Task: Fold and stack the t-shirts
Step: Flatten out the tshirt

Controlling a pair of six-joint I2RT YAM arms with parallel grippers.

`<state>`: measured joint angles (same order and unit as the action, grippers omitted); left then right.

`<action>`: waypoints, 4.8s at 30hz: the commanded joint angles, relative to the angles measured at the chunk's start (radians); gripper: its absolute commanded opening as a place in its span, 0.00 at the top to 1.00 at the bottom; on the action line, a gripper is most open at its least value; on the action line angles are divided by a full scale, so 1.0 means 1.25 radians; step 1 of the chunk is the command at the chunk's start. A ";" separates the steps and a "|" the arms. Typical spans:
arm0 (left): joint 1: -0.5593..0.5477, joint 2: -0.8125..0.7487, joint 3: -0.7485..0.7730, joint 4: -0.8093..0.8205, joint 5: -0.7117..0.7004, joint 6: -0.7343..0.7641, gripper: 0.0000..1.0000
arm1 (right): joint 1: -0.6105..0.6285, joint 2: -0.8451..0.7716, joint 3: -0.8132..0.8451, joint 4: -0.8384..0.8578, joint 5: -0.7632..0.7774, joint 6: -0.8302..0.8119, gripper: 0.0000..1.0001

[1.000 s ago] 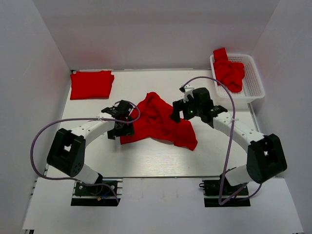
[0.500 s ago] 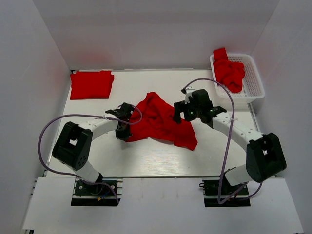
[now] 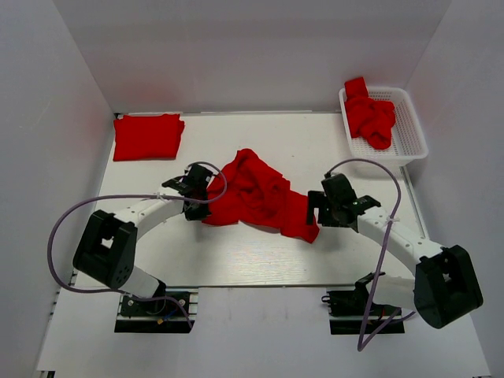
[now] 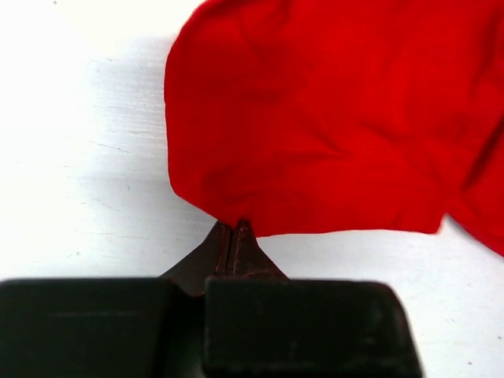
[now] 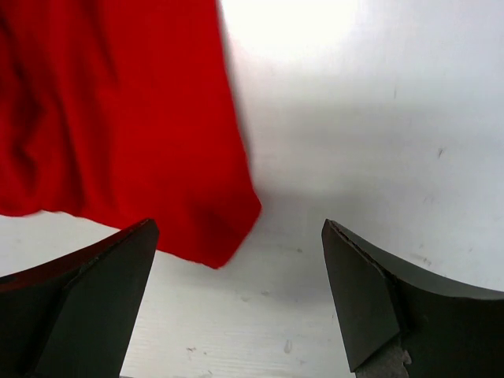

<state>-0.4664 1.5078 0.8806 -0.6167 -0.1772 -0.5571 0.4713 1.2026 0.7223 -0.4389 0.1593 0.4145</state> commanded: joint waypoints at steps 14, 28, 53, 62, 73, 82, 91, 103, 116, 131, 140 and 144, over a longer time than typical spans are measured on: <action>0.004 -0.074 -0.031 0.055 0.010 0.022 1.00 | 0.006 0.109 -0.066 0.133 -0.072 0.033 0.23; 0.004 -0.151 0.105 0.010 -0.048 0.043 1.00 | 0.001 -0.035 -0.015 0.232 0.006 -0.039 1.00; 0.004 -0.292 0.681 0.086 -0.592 0.358 1.00 | -0.035 -0.220 0.427 0.528 0.626 -0.572 1.00; -0.005 -0.397 0.647 0.228 -0.709 0.505 1.00 | -0.041 -0.265 0.490 0.597 0.673 -0.727 1.00; -0.005 -0.512 0.704 0.230 -0.549 0.535 1.00 | -0.035 -0.287 0.663 0.467 0.587 -0.767 1.00; -0.005 -0.422 0.744 0.190 -0.505 0.512 1.00 | -0.036 -0.191 0.717 0.435 0.546 -0.759 1.00; 0.006 -0.302 0.501 0.261 -0.587 0.409 1.00 | -0.062 0.018 0.640 0.447 0.510 -0.661 1.00; 0.157 -0.004 0.297 0.135 -0.480 0.122 1.00 | -0.155 0.573 0.782 0.367 0.294 -0.518 1.00; 0.211 0.236 0.319 0.096 -0.424 0.065 1.00 | -0.159 0.845 1.042 0.290 0.190 -0.539 1.00; 0.234 0.237 0.562 -0.212 -0.380 0.021 0.00 | -0.155 0.940 1.160 0.303 0.260 -0.586 0.10; 0.218 0.250 0.654 -0.015 -0.100 0.254 0.00 | -0.144 0.727 1.019 0.084 0.096 -0.436 0.10; 0.210 0.335 0.689 0.100 0.078 0.323 0.00 | -0.139 0.563 0.789 0.016 -0.074 -0.281 0.10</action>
<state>-0.1890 1.8618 1.6939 -0.6334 -0.3195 -0.2649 0.2871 2.0449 1.8675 -0.2897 0.2451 -0.1085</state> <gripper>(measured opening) 0.997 0.905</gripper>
